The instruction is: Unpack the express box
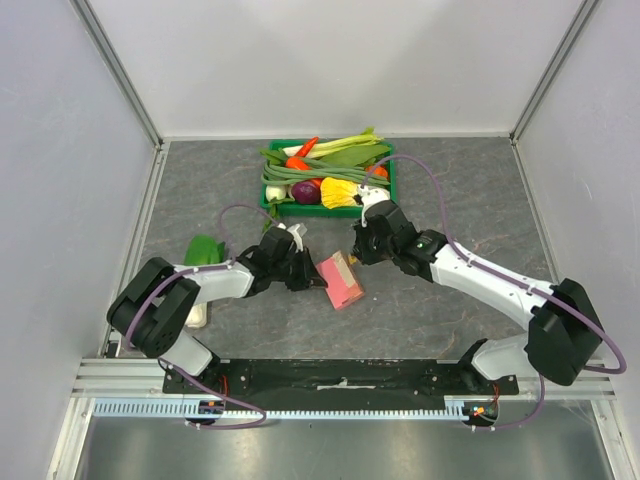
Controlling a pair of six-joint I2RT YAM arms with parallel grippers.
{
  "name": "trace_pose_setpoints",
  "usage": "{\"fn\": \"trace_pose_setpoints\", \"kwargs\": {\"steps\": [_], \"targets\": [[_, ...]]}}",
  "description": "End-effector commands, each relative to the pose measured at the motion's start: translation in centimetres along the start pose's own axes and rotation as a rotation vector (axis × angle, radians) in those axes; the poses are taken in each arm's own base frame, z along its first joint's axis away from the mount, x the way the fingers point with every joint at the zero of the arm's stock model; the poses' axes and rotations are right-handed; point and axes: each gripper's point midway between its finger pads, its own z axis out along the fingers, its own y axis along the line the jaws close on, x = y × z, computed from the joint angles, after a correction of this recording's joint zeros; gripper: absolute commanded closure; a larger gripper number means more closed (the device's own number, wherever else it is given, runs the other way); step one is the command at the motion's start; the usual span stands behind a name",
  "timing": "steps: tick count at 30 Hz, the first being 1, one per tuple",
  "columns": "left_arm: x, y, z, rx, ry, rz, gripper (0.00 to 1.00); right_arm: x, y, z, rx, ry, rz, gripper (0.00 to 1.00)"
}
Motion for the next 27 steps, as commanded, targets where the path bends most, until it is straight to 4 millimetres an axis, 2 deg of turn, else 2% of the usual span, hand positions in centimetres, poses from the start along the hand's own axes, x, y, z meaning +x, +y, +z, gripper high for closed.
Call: {"fn": "trace_pose_setpoints", "kwargs": {"steps": [1,6,13,23,27], "targets": [[2.7,4.7,-0.2,-0.156,0.049,-0.054,0.89,-2.2,3.1,-1.7,-0.138,-0.064,0.049,1.00],[2.5,5.2,-0.6,-0.173,0.037,-0.065,0.91,-2.0,3.8,-1.8,-0.174,-0.048,0.060,1.00],[1.6,4.6,-1.0,-0.168,0.008,-0.053,0.92,-2.9,5.0,-2.4,-0.211,-0.062,0.070,1.00],[1.0,4.7,-1.4,-0.188,-0.020,-0.034,0.93,-1.1,6.2,-1.4,-0.202,-0.020,0.047,1.00],[0.4,4.4,-2.3,-0.199,-0.045,-0.024,0.93,-1.2,6.9,-1.3,-0.211,-0.018,0.030,1.00]]}}
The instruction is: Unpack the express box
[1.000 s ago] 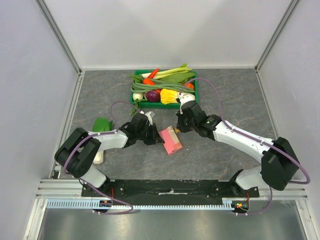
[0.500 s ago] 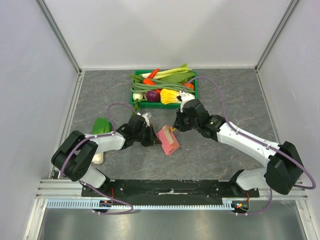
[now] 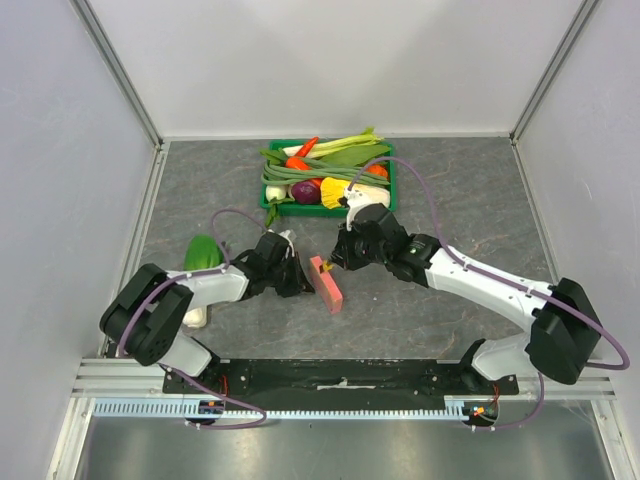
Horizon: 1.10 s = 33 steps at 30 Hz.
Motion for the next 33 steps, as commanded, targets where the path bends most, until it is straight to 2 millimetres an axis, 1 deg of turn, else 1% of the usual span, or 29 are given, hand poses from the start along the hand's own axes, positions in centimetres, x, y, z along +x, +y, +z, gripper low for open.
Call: {"fn": "trace_pose_setpoints", "kwargs": {"steps": [1,3,4,5,6,7,8,10,11,13,16,17,19,20,21,22,23,24,25,26,27,28,29,30,31,32,33], "targets": [[-0.6,1.4,-1.2,-0.081,-0.045,0.028,0.93,-0.2,0.9,0.3,-0.004,0.012,-0.017,1.00],[-1.2,1.3,-1.9,-0.089,-0.083,0.035,0.93,-0.4,1.4,0.4,-0.012,0.009,-0.025,1.00],[-1.3,1.3,-2.3,-0.098,-0.092,0.041,0.93,-0.6,1.6,0.4,-0.014,0.002,-0.027,1.00],[-1.9,1.7,-2.6,-0.121,-0.123,0.044,0.93,-0.8,1.9,0.3,-0.019,-0.002,-0.028,1.00],[-2.1,1.9,-2.9,-0.132,-0.143,0.045,0.93,-1.2,2.3,0.2,-0.026,-0.011,-0.028,1.00],[-2.7,1.6,-3.6,-0.130,-0.179,0.056,0.92,-1.7,2.5,0.0,-0.031,-0.022,-0.024,1.00],[-3.1,2.0,-4.1,-0.152,-0.209,0.059,0.92,-1.9,2.7,-0.2,-0.035,-0.028,-0.023,1.00],[-3.7,1.6,-5.1,-0.147,-0.247,0.069,0.92,-2.8,3.2,-0.7,-0.051,-0.055,-0.023,1.00],[-4.0,1.9,-5.5,-0.170,-0.270,0.068,0.92,-3.2,3.3,-1.0,-0.055,-0.065,-0.022,1.00],[-4.5,1.5,-6.2,-0.168,-0.297,0.073,0.92,-4.3,3.5,-1.7,-0.050,-0.104,-0.024,1.00],[-5.5,0.5,-7.6,-0.141,-0.352,0.084,0.90,-5.0,3.8,-2.5,-0.059,-0.127,-0.026,1.00],[-5.9,-0.2,-8.3,-0.116,-0.376,0.091,0.88,-5.0,3.8,-2.7,-0.060,-0.128,-0.026,1.00],[-6.5,-1.1,-9.0,-0.089,-0.402,0.109,0.82,-4.8,3.4,-3.2,-0.046,-0.128,-0.028,1.00],[-7.0,-1.9,-9.7,-0.063,-0.426,0.121,0.72,-4.5,2.8,-3.2,-0.022,-0.129,-0.024,1.00],[-7.3,-2.4,-10.0,-0.046,-0.441,0.146,0.65,-4.2,2.4,-3.5,-0.006,-0.127,-0.022,1.00],[-7.5,-2.8,-10.3,-0.030,-0.447,0.161,0.59,-4.3,2.2,-4.2,0.004,-0.141,-0.018,1.00],[-7.8,-3.4,-10.6,-0.012,-0.459,0.177,0.48,-3.7,1.4,-4.2,0.030,-0.134,-0.018,1.00],[-8.1,-3.8,-10.5,0.000,-0.467,0.208,0.43,-3.6,0.7,-5.0,0.062,-0.143,-0.015,1.00],[-8.3,-4.2,-10.5,0.017,-0.466,0.221,0.37,-3.2,0.2,-5.2,0.081,-0.141,-0.021,1.00],[-8.5,-5.2,-10.7,0.047,-0.462,0.238,0.35,-2.4,-0.4,-5.3,0.098,-0.125,-0.031,1.00],[-8.6,-5.3,-10.1,0.043,-0.441,0.247,0.34,-1.9,-0.9,-6.0,0.116,-0.114,-0.039,1.00],[-8.8,-5.9,-9.9,0.062,-0.433,0.254,0.31,-1.5,-1.3,-6.3,0.124,-0.103,-0.062,1.00],[-9.4,-6.7,-9.9,0.077,-0.435,0.267,0.29,-0.3,-2.0,-6.4,0.139,-0.068,-0.079,1.00],[-9.4,-6.6,-8.8,0.067,-0.403,0.271,0.27,0.2,-2.0,-6.8,0.127,-0.057,-0.096,1.00],[-9.3,-6.9,-8.2,0.076,-0.373,0.280,0.26,0.9,-2.0,-7.0,0.111,-0.032,-0.113,1.00],[-10.0,-7.8,-8.0,0.091,-0.367,0.293,0.25,2.3,-2.5,-7.1,0.111,0.010,-0.141,1.00],[-9.9,-7.9,-7.5,0.095,-0.343,0.316,0.25,2.8,-2.5,-7.4,0.099,0.022,-0.153,1.00]]}}
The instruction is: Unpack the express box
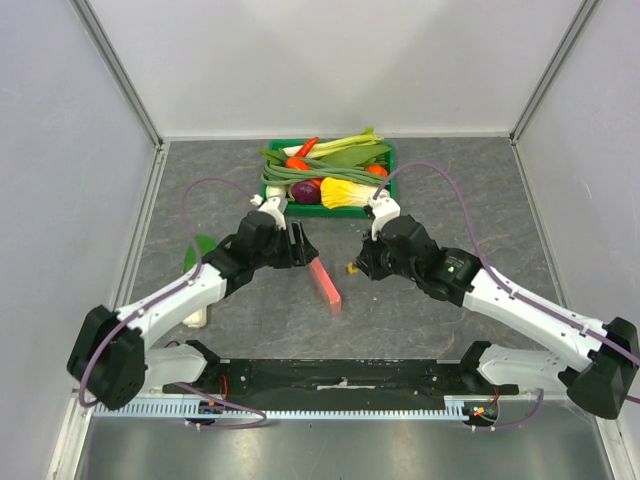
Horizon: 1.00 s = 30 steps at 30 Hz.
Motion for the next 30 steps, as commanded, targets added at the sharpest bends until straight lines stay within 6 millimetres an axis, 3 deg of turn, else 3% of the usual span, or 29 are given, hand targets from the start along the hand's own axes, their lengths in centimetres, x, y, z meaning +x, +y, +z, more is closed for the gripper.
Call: {"fn": "trace_pose_setpoints", "kwargs": {"steps": [1,6,15,22,30], "targets": [[-1.6,-2.5,2.6,0.098,0.049,0.097,0.25,4.3,-1.4,-1.4,-0.011,0.126,-0.098,1.00],[-1.6,-2.9,4.6,0.123,0.107,0.084,0.26,8.0,-1.5,-1.3,-0.070,0.218,-0.094,1.00],[1.1,-2.3,4.9,0.178,0.173,0.055,0.26,10.1,2.2,1.2,-0.345,0.238,-0.077,1.00],[2.5,-1.9,4.8,0.182,0.214,0.029,0.29,10.0,3.0,2.9,-0.392,0.211,-0.082,1.00],[3.1,-1.4,3.9,0.163,0.212,0.026,0.33,9.2,1.4,4.0,-0.290,0.164,-0.036,1.00]]}}
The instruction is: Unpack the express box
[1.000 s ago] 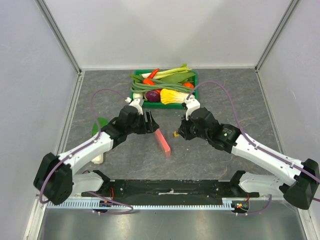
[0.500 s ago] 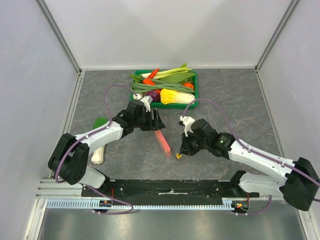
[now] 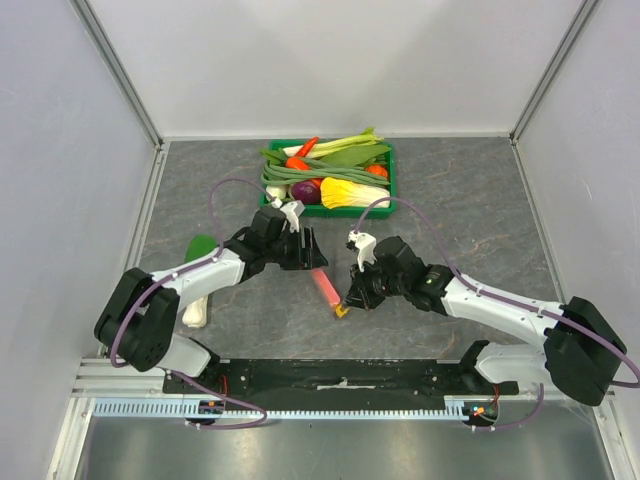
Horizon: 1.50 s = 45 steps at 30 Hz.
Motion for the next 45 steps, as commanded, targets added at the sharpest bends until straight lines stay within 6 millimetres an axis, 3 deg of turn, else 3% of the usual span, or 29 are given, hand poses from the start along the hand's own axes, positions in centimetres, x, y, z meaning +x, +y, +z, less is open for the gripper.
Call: {"fn": "trace_pose_setpoints", "kwargs": {"steps": [1,12,29,35,45], "targets": [[0.0,-0.7,-0.8,0.035,-0.015,0.021,0.33,-2.4,-0.9,0.0,0.054,-0.104,0.009,1.00],[0.7,-0.2,-1.4,0.017,-0.016,0.007,0.40,-4.2,-2.4,-0.6,0.117,-0.158,0.033,1.00],[2.2,1.2,-2.7,-0.050,-0.004,-0.006,0.41,-6.2,-5.5,-0.8,0.249,-0.173,0.079,1.00],[1.5,1.5,-2.4,-0.074,-0.018,-0.009,0.41,-7.5,-4.9,-0.4,0.223,-0.179,0.090,1.00],[-1.5,-0.4,-1.0,-0.079,0.017,-0.081,0.40,-10.0,-3.4,0.6,0.146,-0.162,0.195,1.00]]}}
